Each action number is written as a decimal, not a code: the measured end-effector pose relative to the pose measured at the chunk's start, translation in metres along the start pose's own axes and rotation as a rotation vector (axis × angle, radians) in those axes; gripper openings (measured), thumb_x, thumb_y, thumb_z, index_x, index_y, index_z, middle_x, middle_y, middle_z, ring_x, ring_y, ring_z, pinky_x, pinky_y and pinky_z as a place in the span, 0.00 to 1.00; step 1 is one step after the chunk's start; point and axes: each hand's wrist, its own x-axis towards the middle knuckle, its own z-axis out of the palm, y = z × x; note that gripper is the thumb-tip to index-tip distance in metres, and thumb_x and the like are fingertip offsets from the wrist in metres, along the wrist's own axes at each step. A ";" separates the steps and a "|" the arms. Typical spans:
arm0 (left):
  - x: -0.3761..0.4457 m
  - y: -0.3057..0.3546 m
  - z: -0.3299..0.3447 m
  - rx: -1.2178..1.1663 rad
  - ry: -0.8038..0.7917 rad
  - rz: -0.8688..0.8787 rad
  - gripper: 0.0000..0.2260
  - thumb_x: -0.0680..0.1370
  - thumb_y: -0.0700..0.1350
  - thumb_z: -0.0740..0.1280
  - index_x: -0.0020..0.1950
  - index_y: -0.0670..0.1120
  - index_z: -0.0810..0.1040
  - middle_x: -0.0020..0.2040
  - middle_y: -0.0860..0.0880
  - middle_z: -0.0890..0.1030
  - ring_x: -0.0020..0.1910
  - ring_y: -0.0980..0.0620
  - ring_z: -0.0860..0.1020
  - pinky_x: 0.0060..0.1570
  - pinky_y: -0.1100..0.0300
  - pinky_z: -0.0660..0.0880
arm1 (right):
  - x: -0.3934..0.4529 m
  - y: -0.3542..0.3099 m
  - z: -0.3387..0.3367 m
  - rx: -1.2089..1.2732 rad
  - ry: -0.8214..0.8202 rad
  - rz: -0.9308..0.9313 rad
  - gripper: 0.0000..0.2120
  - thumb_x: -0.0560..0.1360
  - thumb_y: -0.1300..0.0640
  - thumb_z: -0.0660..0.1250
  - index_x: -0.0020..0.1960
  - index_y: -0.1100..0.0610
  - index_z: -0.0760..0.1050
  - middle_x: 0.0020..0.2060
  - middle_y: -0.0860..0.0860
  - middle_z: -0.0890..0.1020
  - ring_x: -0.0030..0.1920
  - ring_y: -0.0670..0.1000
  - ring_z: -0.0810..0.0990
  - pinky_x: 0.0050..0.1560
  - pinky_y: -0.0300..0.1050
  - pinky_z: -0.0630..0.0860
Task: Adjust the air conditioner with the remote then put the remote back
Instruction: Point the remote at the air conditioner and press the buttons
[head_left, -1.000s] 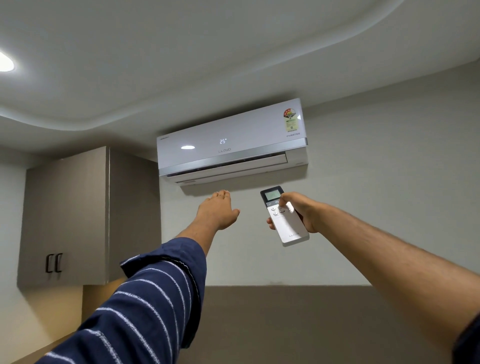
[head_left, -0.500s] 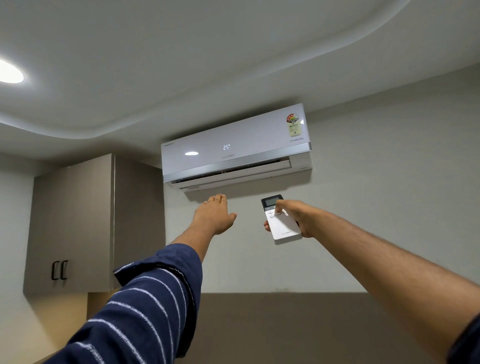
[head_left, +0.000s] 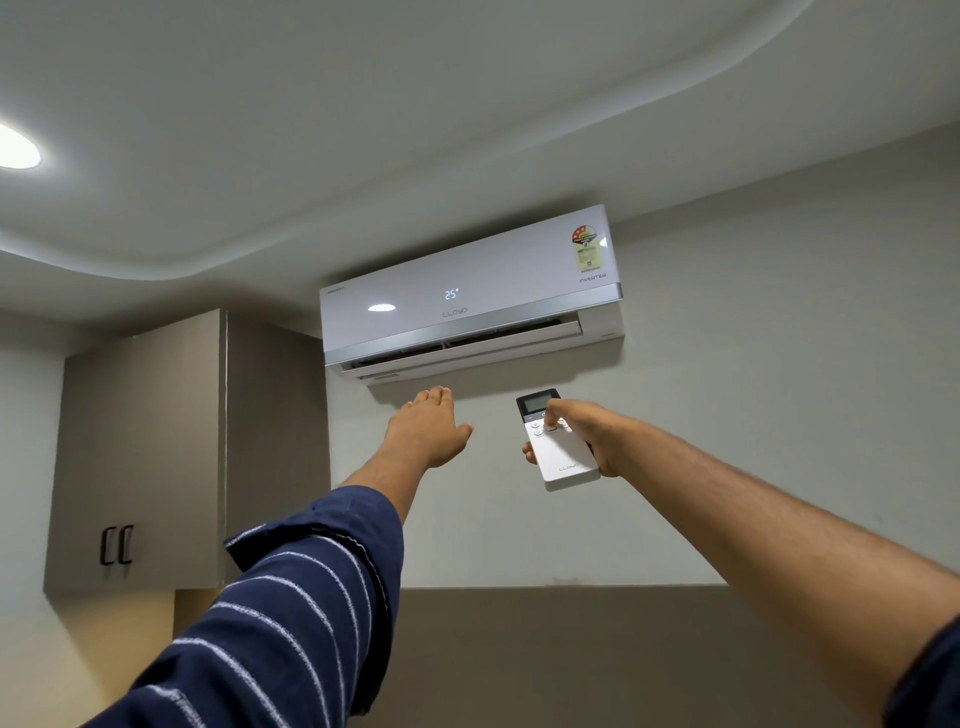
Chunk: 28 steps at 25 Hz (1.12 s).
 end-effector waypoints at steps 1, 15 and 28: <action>0.000 -0.001 0.001 0.003 -0.003 0.000 0.31 0.81 0.56 0.53 0.79 0.41 0.50 0.79 0.43 0.55 0.77 0.45 0.56 0.73 0.49 0.59 | 0.001 0.000 0.000 -0.001 0.003 -0.003 0.06 0.71 0.62 0.56 0.45 0.61 0.70 0.32 0.58 0.84 0.29 0.54 0.84 0.36 0.41 0.78; 0.006 -0.004 0.000 0.003 -0.001 -0.011 0.32 0.80 0.56 0.54 0.79 0.42 0.50 0.79 0.44 0.55 0.78 0.45 0.56 0.73 0.49 0.59 | 0.007 -0.007 0.014 0.022 -0.026 -0.013 0.06 0.73 0.63 0.54 0.45 0.62 0.69 0.26 0.58 0.84 0.25 0.53 0.83 0.32 0.40 0.79; 0.000 -0.009 -0.001 0.006 0.009 -0.009 0.32 0.80 0.56 0.54 0.79 0.42 0.50 0.79 0.43 0.55 0.77 0.45 0.57 0.72 0.49 0.60 | 0.005 -0.010 0.020 -0.002 0.026 -0.034 0.07 0.73 0.62 0.55 0.42 0.61 0.71 0.25 0.57 0.84 0.25 0.53 0.83 0.35 0.41 0.78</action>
